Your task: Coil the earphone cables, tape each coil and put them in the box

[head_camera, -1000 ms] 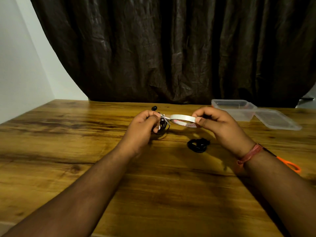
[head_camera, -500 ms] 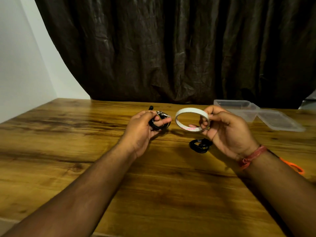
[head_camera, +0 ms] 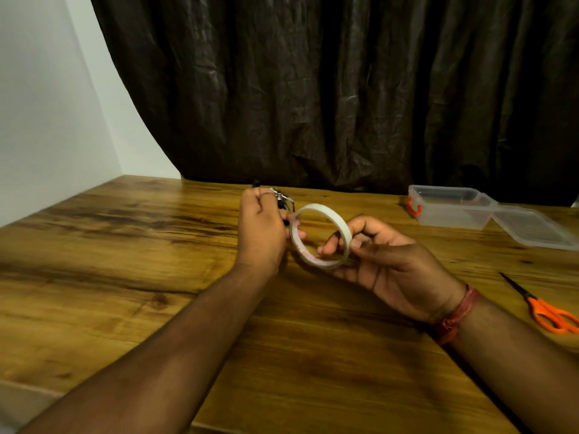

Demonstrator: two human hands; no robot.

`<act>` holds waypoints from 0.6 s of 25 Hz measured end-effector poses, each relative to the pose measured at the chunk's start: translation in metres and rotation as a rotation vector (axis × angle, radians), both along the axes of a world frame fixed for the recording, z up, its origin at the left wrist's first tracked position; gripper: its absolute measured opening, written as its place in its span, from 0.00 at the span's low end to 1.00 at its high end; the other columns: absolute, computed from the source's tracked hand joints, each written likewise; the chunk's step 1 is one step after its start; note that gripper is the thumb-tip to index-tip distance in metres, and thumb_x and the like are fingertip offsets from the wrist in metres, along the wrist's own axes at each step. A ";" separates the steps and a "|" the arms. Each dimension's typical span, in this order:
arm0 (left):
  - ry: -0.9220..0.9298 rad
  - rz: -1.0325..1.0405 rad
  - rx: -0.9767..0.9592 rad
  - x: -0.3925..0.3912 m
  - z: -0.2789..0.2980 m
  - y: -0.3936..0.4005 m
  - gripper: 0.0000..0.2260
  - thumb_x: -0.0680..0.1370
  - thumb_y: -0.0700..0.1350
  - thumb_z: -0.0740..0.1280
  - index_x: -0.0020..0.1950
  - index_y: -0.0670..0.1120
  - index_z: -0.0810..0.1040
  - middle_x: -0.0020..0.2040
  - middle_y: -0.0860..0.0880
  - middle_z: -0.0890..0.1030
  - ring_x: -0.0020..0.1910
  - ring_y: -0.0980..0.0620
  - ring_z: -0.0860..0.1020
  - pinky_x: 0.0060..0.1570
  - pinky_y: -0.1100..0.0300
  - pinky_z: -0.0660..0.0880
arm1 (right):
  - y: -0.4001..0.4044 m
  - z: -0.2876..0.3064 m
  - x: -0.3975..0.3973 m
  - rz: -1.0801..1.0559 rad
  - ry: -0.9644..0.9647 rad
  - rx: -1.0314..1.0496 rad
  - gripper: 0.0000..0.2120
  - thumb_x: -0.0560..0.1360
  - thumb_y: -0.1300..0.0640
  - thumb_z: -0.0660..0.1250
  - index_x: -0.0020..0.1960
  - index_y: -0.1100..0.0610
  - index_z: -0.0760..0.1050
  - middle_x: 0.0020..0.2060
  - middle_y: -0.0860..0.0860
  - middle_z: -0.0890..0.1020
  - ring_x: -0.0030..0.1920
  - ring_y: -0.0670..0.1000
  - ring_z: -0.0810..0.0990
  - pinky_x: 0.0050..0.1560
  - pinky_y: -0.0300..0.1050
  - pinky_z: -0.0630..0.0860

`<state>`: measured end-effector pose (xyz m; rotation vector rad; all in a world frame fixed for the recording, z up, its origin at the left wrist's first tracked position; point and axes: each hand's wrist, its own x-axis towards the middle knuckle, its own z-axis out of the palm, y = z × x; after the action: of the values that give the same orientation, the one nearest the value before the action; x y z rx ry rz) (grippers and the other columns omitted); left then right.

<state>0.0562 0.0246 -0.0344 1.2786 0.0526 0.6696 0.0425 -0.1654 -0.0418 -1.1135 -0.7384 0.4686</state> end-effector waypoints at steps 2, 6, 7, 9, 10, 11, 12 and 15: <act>-0.011 0.026 0.032 0.002 0.000 0.002 0.07 0.84 0.46 0.54 0.47 0.50 0.69 0.31 0.50 0.76 0.22 0.57 0.73 0.19 0.62 0.70 | 0.001 -0.002 -0.004 -0.026 -0.036 -0.077 0.10 0.75 0.62 0.64 0.55 0.64 0.74 0.52 0.61 0.81 0.58 0.61 0.79 0.61 0.56 0.75; 0.002 0.020 0.134 0.000 0.000 0.005 0.07 0.83 0.46 0.56 0.47 0.52 0.69 0.37 0.45 0.75 0.22 0.58 0.72 0.19 0.64 0.67 | 0.003 0.000 -0.008 -0.058 -0.182 -0.239 0.12 0.75 0.63 0.66 0.55 0.70 0.72 0.53 0.63 0.82 0.55 0.59 0.79 0.54 0.49 0.76; 0.003 0.031 0.181 -0.001 0.001 0.006 0.07 0.83 0.46 0.56 0.47 0.52 0.69 0.38 0.46 0.75 0.22 0.59 0.73 0.19 0.65 0.68 | 0.002 0.002 -0.008 -0.070 -0.217 -0.262 0.11 0.74 0.64 0.67 0.54 0.69 0.74 0.52 0.62 0.82 0.53 0.57 0.80 0.53 0.46 0.76; -0.004 0.053 0.250 -0.003 0.002 0.007 0.07 0.83 0.46 0.57 0.47 0.51 0.70 0.37 0.48 0.75 0.23 0.61 0.74 0.20 0.67 0.69 | -0.001 0.007 -0.008 -0.108 -0.260 -0.290 0.11 0.73 0.64 0.68 0.54 0.66 0.77 0.50 0.58 0.83 0.51 0.54 0.82 0.51 0.42 0.77; -0.012 0.052 0.271 -0.005 0.003 0.006 0.07 0.83 0.45 0.57 0.47 0.51 0.70 0.37 0.49 0.75 0.23 0.62 0.74 0.20 0.68 0.69 | -0.003 0.009 -0.007 -0.139 -0.271 -0.306 0.11 0.73 0.64 0.68 0.54 0.66 0.77 0.50 0.58 0.83 0.51 0.54 0.82 0.51 0.41 0.78; -0.019 0.044 0.294 -0.007 0.003 0.007 0.06 0.83 0.45 0.57 0.47 0.51 0.70 0.37 0.49 0.75 0.23 0.62 0.74 0.20 0.68 0.69 | -0.006 0.011 -0.006 -0.180 -0.278 -0.330 0.11 0.73 0.64 0.68 0.55 0.65 0.77 0.50 0.58 0.84 0.52 0.55 0.83 0.52 0.42 0.79; -0.024 0.037 0.324 -0.008 0.002 0.007 0.06 0.83 0.45 0.57 0.48 0.51 0.70 0.38 0.48 0.75 0.23 0.62 0.74 0.20 0.68 0.69 | -0.009 0.013 -0.005 -0.226 -0.288 -0.368 0.11 0.73 0.64 0.68 0.55 0.65 0.77 0.50 0.59 0.84 0.52 0.55 0.83 0.53 0.44 0.79; -0.023 0.017 0.403 -0.011 -0.002 0.007 0.07 0.83 0.46 0.56 0.48 0.54 0.69 0.41 0.46 0.77 0.24 0.59 0.75 0.21 0.66 0.70 | -0.023 0.028 -0.003 -0.386 -0.417 -0.621 0.07 0.75 0.60 0.69 0.54 0.57 0.79 0.49 0.55 0.85 0.51 0.51 0.83 0.55 0.42 0.79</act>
<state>0.0453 0.0315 -0.0364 1.6582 -0.0958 0.7324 0.0396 -0.1887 -0.0136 -1.9324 -0.7278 0.1272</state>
